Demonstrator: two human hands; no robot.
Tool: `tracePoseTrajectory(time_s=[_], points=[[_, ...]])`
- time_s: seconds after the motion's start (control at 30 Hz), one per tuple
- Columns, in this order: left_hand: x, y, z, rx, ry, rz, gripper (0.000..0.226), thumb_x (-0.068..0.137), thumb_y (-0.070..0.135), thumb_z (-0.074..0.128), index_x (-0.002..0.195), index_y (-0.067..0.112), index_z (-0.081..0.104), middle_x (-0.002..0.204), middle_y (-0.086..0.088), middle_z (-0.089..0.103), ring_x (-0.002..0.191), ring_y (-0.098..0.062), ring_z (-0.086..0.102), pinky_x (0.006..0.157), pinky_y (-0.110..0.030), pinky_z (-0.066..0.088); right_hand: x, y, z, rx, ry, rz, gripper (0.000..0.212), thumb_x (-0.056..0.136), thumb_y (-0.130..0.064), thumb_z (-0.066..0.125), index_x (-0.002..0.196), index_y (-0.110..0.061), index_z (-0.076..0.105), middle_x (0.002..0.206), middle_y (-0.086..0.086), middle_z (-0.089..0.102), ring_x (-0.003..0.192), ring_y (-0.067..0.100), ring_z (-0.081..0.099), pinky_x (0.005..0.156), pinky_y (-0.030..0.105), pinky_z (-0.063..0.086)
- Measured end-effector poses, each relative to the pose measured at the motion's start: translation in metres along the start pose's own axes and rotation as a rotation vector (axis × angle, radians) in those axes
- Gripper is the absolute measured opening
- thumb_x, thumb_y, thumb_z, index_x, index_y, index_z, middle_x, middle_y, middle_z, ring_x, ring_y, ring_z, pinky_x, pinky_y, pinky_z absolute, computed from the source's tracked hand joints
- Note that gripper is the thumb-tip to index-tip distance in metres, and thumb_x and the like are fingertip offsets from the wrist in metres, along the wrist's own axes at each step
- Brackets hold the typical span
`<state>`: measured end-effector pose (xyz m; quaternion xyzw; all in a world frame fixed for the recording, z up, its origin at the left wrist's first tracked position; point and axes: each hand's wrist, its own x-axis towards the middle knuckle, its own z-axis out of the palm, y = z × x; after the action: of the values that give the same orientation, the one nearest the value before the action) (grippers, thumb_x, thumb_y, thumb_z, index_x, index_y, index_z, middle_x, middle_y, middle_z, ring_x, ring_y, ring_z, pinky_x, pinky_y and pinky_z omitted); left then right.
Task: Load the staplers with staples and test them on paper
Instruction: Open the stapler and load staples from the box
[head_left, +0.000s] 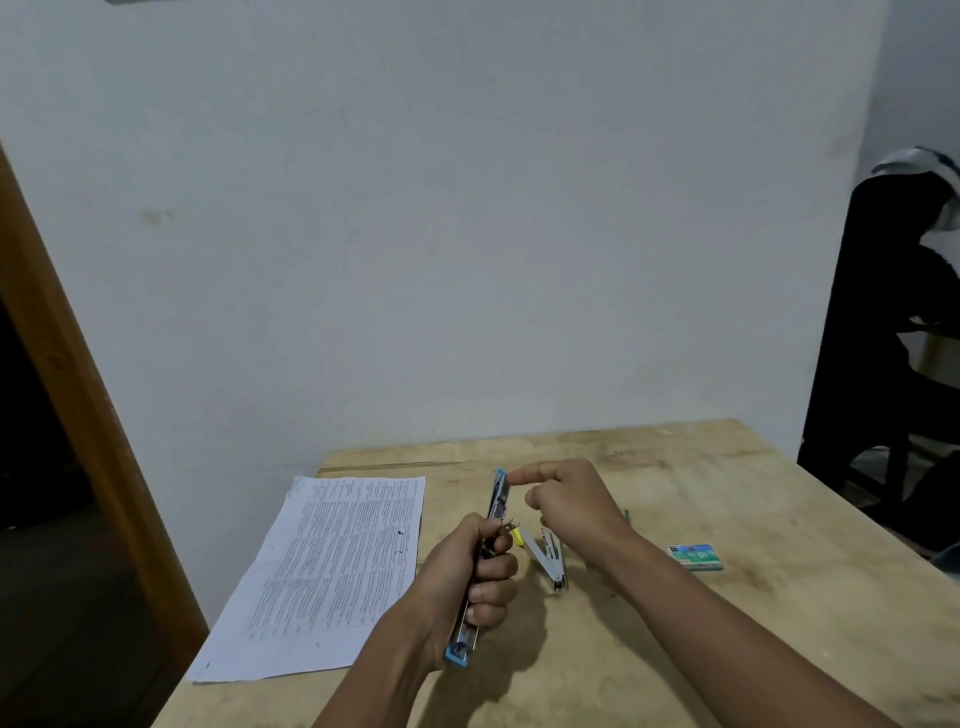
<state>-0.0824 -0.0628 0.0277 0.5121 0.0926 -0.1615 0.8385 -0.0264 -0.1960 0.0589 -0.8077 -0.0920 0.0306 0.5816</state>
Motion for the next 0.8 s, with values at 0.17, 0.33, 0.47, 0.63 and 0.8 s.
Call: tracePoseTrajectory(time_s=[0.17,0.33,0.47,0.63,0.8], points=[[-0.002,0.0,0.002,0.004,-0.003,-0.002,0.025,0.087,0.023,0.047,0.063,0.017,0.046,0.054,0.006,0.018,0.035,-0.006,0.016,0.032,-0.012,0.014,-0.001,-0.002,-0.003,-0.05,-0.011,-0.012,0.043,0.084,0.004,0.044,0.104,-0.018,0.075,0.115,0.034,0.065,0.083,0.046,0.06,0.067,0.051,0.05],[-0.002,0.0,0.005,-0.023,-0.011,-0.022,0.026,0.088,0.025,0.047,0.063,0.017,0.047,0.052,0.007,0.02,0.034,-0.005,0.017,0.031,-0.011,0.014,-0.006,0.001,-0.003,-0.059,-0.042,-0.006,0.043,0.082,0.005,0.044,0.096,-0.019,0.077,0.113,0.034,0.065,0.072,0.025,0.042,0.066,0.033,0.035],[-0.004,0.001,0.008,-0.012,-0.008,-0.03,0.024,0.086,0.023,0.048,0.062,0.018,0.046,0.051,0.007,0.02,0.034,-0.005,0.016,0.031,-0.011,0.014,-0.009,0.002,-0.005,-0.076,-0.051,0.002,0.043,0.081,0.005,0.043,0.094,-0.017,0.078,0.117,0.035,0.063,0.087,0.05,0.061,0.067,0.034,0.036],[-0.005,0.002,0.009,-0.016,-0.008,-0.027,0.026,0.088,0.025,0.047,0.064,0.017,0.046,0.051,0.007,0.02,0.033,-0.005,0.017,0.03,-0.01,0.016,-0.013,-0.003,-0.006,-0.058,-0.061,0.016,0.04,0.081,0.003,0.046,0.086,-0.022,0.078,0.111,0.033,0.067,0.07,0.03,0.049,0.065,0.034,0.037],[-0.006,0.003,0.009,0.051,0.021,-0.022,0.025,0.088,0.025,0.046,0.064,0.018,0.045,0.056,0.006,0.018,0.035,-0.006,0.016,0.032,-0.011,0.015,-0.019,-0.005,-0.011,0.062,-0.043,0.083,0.029,0.086,-0.002,0.053,0.092,-0.017,0.077,0.092,0.021,0.068,0.075,0.023,0.047,0.066,0.033,0.042]])
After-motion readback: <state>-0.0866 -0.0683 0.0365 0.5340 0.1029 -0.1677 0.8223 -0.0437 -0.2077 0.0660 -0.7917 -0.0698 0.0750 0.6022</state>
